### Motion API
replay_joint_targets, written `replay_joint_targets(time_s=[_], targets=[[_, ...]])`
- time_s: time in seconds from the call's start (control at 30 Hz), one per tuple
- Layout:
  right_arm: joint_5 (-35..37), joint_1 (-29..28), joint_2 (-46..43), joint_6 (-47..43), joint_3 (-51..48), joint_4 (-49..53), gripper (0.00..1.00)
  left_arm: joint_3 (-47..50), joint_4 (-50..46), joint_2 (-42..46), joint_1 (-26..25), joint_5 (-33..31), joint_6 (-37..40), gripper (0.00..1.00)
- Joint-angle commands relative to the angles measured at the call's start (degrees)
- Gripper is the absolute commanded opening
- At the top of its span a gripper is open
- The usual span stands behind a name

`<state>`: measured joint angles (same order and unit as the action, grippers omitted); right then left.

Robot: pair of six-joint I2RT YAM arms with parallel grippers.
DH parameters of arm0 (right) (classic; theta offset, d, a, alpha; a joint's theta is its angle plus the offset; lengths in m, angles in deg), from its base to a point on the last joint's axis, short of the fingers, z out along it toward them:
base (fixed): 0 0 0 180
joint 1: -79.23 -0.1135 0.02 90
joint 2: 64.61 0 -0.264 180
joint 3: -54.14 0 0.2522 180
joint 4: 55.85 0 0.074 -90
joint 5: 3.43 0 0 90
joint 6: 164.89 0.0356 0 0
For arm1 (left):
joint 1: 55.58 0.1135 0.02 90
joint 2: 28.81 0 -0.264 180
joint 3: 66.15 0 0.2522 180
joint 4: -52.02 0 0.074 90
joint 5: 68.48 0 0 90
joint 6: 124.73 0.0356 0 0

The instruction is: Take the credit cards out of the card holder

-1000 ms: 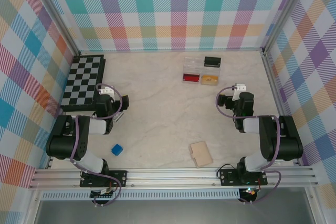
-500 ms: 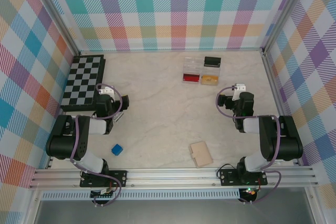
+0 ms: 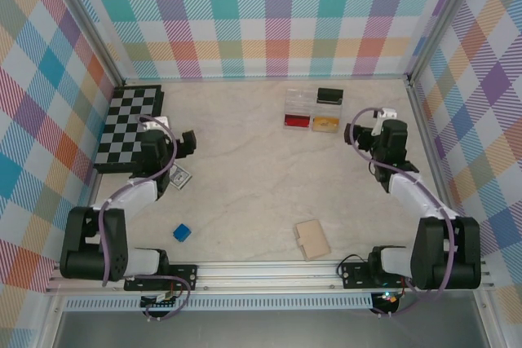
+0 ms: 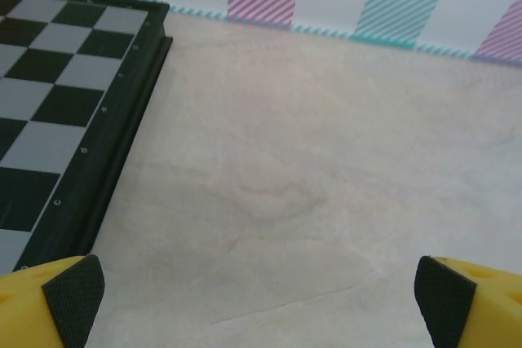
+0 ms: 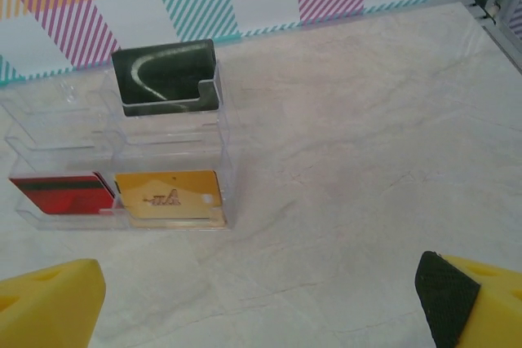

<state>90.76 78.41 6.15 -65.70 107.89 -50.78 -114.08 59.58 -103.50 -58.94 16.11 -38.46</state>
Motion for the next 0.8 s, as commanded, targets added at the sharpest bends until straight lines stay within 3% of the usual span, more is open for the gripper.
replay_joint_targets(time_s=[0.0,0.23,0.47,0.63,0.77], targets=[[-2.0,0.2,-2.4,9.3,6.2,23.3,1.00,-3.3,-12.0,5.0,-0.6,1.4,-6.2,1.00],[-17.3,-2.2,-4.9,17.8,13.5,48.1,1.00,-6.1,-21.5,13.6,-0.7,2.8,-9.8,1.00],[-12.1,-17.5,-9.0,22.5,11.2,61.7,0.97,-8.3,-26.4,13.4,-0.8,3.6,-11.5,1.00],[-10.0,-31.8,-6.0,28.5,8.4,63.5,0.86,-8.2,-26.6,13.6,-0.8,-1.5,-11.1,1.00],[-8.7,-41.2,-1.6,33.9,8.1,62.4,0.84,-8.1,-27.1,13.4,-0.8,-2.5,-11.1,1.00]])
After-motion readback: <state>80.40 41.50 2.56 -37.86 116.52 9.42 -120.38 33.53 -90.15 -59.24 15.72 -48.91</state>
